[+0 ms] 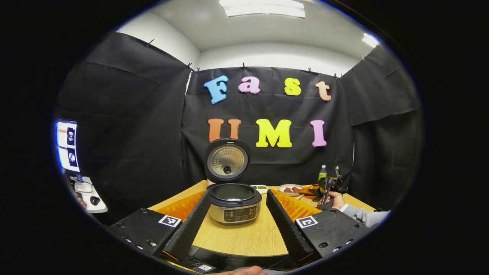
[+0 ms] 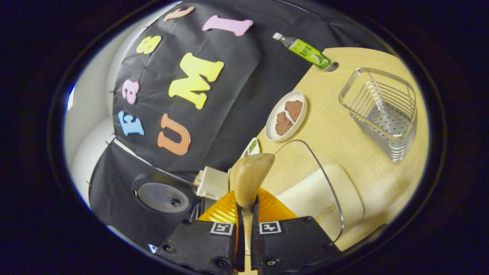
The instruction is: Close the left gripper, press the button to open the rice cooker; take a wooden spoon from the chopstick holder with the right hand, scoop a spoonful of rice and pour it into the rice cooker, then put the wooden spoon back into the chopstick holder.
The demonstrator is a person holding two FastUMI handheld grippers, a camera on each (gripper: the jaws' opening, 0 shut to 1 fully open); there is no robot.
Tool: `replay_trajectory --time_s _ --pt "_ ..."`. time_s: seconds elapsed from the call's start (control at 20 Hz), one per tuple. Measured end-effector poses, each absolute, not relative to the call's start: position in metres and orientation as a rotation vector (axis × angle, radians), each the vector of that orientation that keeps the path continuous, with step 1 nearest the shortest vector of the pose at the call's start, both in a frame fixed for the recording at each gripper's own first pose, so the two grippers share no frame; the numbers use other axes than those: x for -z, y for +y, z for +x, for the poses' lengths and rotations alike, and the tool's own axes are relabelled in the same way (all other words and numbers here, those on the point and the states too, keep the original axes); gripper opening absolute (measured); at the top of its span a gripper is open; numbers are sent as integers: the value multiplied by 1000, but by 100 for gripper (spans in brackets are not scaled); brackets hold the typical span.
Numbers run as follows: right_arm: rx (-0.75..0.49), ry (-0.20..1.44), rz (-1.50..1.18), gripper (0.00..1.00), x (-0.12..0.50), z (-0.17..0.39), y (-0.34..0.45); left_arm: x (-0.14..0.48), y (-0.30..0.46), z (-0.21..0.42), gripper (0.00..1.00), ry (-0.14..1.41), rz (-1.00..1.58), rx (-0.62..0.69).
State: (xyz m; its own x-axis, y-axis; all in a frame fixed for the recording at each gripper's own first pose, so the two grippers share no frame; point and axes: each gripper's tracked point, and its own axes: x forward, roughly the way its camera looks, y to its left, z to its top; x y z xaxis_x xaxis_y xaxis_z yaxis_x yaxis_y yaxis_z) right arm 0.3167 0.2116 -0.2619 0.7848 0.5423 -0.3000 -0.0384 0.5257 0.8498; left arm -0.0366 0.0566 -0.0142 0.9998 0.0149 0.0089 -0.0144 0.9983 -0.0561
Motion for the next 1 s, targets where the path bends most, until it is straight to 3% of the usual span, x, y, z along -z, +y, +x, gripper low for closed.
replay_trajectory --time_s 0.3,0.65,1.0 --pt "-280 494 1149 11 244 316 169 9 58 -40 93 -14 -46 -14" --pt "-339 452 1559 10 218 309 151 10 54 -42 94 -2 -45 12" --pt "-335 478 1583 10 212 313 165 8 56 -46 93 0 -41 35"
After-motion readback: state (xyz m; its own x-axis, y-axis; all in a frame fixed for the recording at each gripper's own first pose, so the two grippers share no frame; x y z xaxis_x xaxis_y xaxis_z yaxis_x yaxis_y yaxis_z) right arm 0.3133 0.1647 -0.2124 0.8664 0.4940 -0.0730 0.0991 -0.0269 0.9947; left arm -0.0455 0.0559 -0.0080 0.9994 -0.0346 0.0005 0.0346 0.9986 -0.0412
